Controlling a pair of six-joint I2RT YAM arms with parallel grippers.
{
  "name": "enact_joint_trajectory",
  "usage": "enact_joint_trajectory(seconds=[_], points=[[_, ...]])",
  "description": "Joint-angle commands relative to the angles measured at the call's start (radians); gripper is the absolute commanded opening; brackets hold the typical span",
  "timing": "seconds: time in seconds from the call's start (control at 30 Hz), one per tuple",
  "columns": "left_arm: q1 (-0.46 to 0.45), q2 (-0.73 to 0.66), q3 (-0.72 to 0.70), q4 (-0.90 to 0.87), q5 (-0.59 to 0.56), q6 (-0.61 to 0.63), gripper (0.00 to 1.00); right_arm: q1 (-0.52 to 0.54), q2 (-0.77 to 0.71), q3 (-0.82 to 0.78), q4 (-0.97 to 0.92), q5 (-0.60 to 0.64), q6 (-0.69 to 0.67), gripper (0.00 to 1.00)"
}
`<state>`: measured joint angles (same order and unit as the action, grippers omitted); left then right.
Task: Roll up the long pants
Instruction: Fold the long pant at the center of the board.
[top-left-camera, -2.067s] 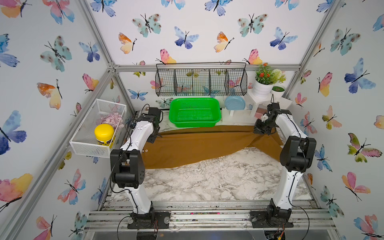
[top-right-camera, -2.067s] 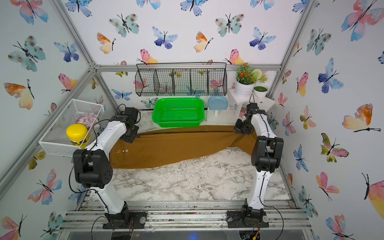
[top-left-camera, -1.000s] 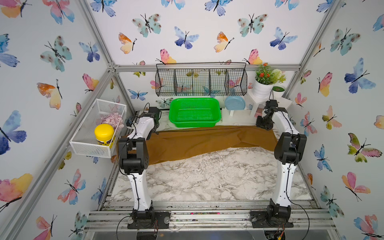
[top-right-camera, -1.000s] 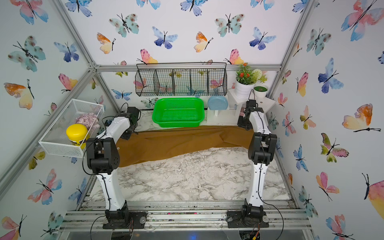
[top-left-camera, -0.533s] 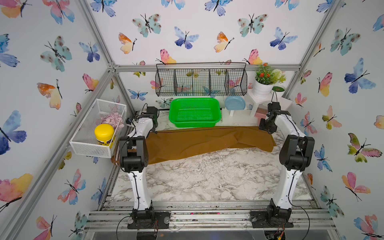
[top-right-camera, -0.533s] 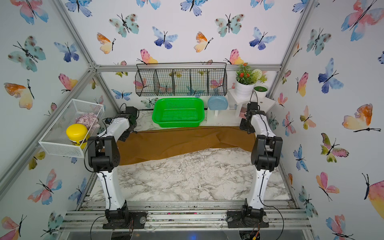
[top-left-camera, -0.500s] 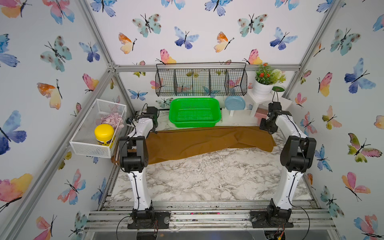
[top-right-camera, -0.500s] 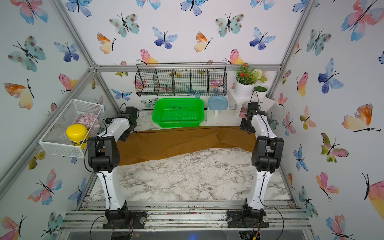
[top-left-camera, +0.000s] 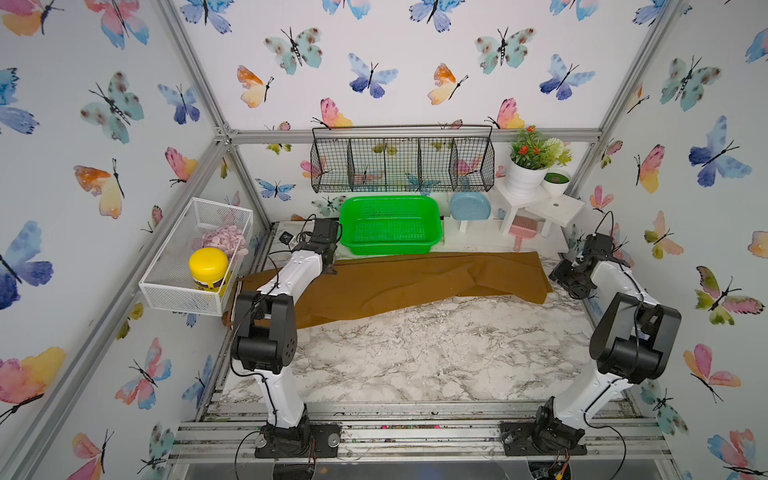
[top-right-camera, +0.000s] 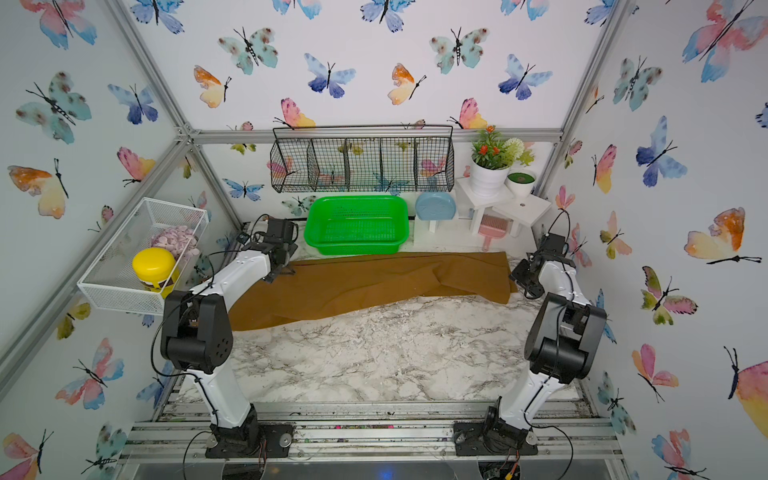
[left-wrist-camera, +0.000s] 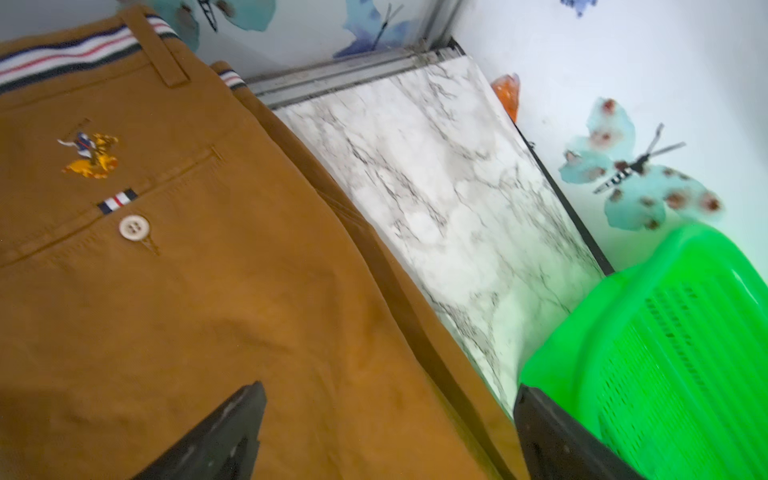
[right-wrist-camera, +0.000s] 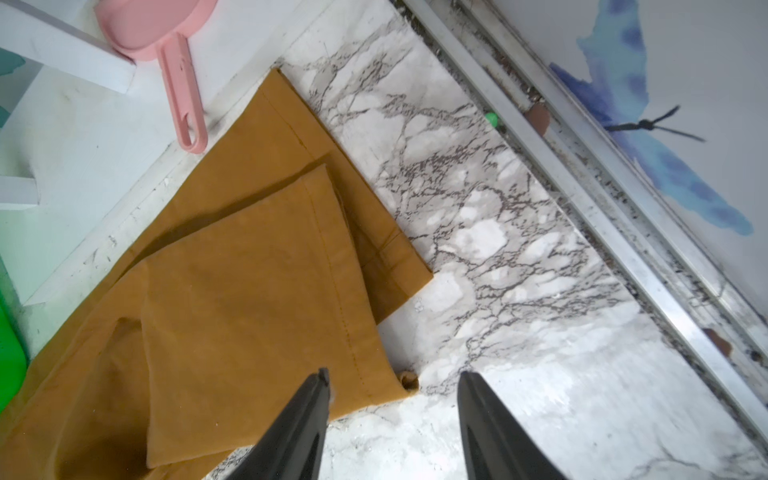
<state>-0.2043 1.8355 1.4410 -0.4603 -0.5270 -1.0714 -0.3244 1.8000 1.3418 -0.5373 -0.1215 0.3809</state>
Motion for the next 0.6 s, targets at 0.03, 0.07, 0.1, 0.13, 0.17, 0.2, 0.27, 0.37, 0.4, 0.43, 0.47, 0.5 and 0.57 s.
enact_joint_trajectory(seconds=[0.03,0.07,0.1,0.13,0.17,0.2,0.27,0.37,0.4,0.43,0.47,0.5,0.57], points=[[-0.051,-0.039,-0.041,0.022,0.039,0.014,0.98,0.009,0.001,-0.002,0.028,-0.062,-0.016,0.55],[-0.057,-0.043,-0.045,0.018,0.041,0.015,0.98,0.010,0.018,0.014,0.019,-0.076,-0.018,0.54],[-0.062,-0.047,-0.051,0.013,0.041,0.013,0.98,0.009,0.036,0.030,0.017,-0.088,-0.023,0.54],[-0.064,-0.052,-0.059,0.012,0.043,0.013,0.98,0.009,0.054,0.042,0.017,-0.097,-0.025,0.54],[-0.065,-0.057,-0.068,0.012,0.046,0.010,0.98,0.009,0.073,0.061,0.012,-0.096,-0.029,0.54],[-0.066,-0.063,-0.079,0.011,0.050,0.004,0.98,0.009,0.095,0.078,0.003,-0.094,-0.032,0.54],[-0.066,-0.073,-0.100,0.011,0.049,-0.006,0.98,0.010,0.127,0.101,-0.002,-0.096,-0.036,0.53],[-0.066,-0.084,-0.117,0.011,0.047,-0.012,0.98,0.009,0.151,0.107,0.003,-0.111,-0.039,0.53],[-0.065,-0.085,-0.119,0.011,0.047,-0.013,0.98,0.010,0.157,0.102,0.005,-0.122,-0.040,0.53],[-0.066,-0.085,-0.118,0.009,0.047,-0.012,0.98,0.009,0.160,0.098,0.010,-0.126,-0.041,0.53],[-0.066,-0.085,-0.116,0.006,0.048,-0.010,0.99,0.010,0.164,0.090,0.014,-0.130,-0.042,0.53],[-0.066,-0.085,-0.114,0.003,0.048,-0.012,0.98,0.010,0.166,0.084,0.015,-0.131,-0.042,0.53],[-0.066,-0.085,-0.114,0.003,0.047,-0.012,0.98,0.010,0.169,0.069,0.026,-0.135,-0.043,0.53]])
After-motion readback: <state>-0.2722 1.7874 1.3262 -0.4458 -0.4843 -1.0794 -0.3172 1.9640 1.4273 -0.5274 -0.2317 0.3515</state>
